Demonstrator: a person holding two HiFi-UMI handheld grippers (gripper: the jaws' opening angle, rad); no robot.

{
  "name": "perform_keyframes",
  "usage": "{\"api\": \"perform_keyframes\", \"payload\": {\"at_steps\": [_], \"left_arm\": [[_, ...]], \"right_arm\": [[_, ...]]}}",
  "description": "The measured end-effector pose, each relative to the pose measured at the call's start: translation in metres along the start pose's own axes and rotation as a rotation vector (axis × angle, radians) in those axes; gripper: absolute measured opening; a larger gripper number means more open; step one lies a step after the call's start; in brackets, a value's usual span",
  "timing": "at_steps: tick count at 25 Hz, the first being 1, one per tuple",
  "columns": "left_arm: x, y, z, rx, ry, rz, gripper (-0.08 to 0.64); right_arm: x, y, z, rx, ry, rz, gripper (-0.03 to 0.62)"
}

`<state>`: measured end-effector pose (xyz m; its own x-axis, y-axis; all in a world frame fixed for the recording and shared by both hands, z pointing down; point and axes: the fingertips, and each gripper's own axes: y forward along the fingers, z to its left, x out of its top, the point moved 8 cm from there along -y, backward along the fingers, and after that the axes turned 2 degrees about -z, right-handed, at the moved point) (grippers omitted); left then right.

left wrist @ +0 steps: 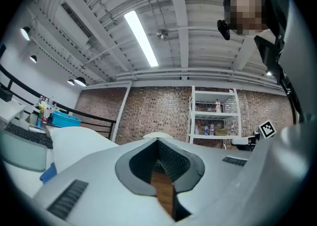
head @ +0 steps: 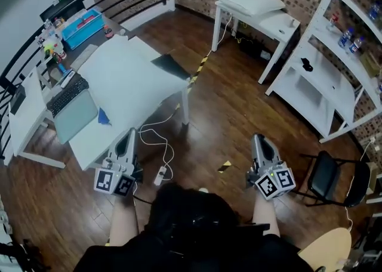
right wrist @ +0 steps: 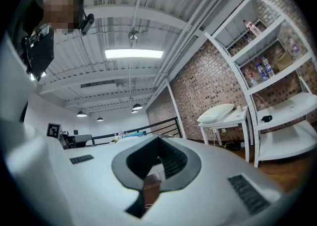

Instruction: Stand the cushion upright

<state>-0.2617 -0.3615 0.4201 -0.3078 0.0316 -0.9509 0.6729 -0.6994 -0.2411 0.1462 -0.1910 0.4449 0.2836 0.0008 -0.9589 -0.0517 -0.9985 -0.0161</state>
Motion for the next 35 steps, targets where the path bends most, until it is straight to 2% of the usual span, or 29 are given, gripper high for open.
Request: {"api": "perform_keyframes", "payload": {"at_steps": [3, 7, 14, 16, 18, 20, 26, 30, 35], "left_arm": [[0.001, 0.032, -0.01, 0.006, 0.018, -0.016, 0.002], [-0.006, 0.055, 0.001, 0.046, -0.043, -0.03, 0.002], [-0.01, 0.096, 0.066, 0.163, -0.016, -0.081, 0.002], [-0.003, 0.109, 0.083, 0.209, 0.029, -0.086, 0.002], [0.004, 0.116, 0.105, 0.259, 0.078, -0.074, 0.002], [0.009, 0.113, 0.135, 0.321, 0.094, -0.071, 0.002], [0.016, 0.068, 0.221, 0.533, 0.116, -0.049, 0.002], [0.019, 0.051, 0.236, 0.652, 0.132, -0.039, 0.002], [0.007, 0.058, 0.245, 0.74, 0.114, -0.003, 0.002]], "right_arm": [[0.01, 0.017, -0.025, 0.013, 0.007, -0.014, 0.005], [0.017, 0.05, -0.044, 0.034, -0.007, -0.016, 0.004], [0.037, 0.149, -0.061, 0.104, -0.016, -0.008, 0.005], [0.045, 0.194, -0.058, 0.152, -0.03, 0.005, 0.003], [0.049, 0.24, -0.049, 0.201, -0.045, 0.007, 0.004], [0.045, 0.286, -0.035, 0.259, -0.048, 0.023, 0.005], [0.0, 0.424, 0.028, 0.45, -0.045, 0.137, 0.005], [-0.019, 0.483, 0.069, 0.596, -0.036, 0.202, 0.005], [-0.048, 0.539, 0.112, 0.741, -0.058, 0.338, 0.005]]}}
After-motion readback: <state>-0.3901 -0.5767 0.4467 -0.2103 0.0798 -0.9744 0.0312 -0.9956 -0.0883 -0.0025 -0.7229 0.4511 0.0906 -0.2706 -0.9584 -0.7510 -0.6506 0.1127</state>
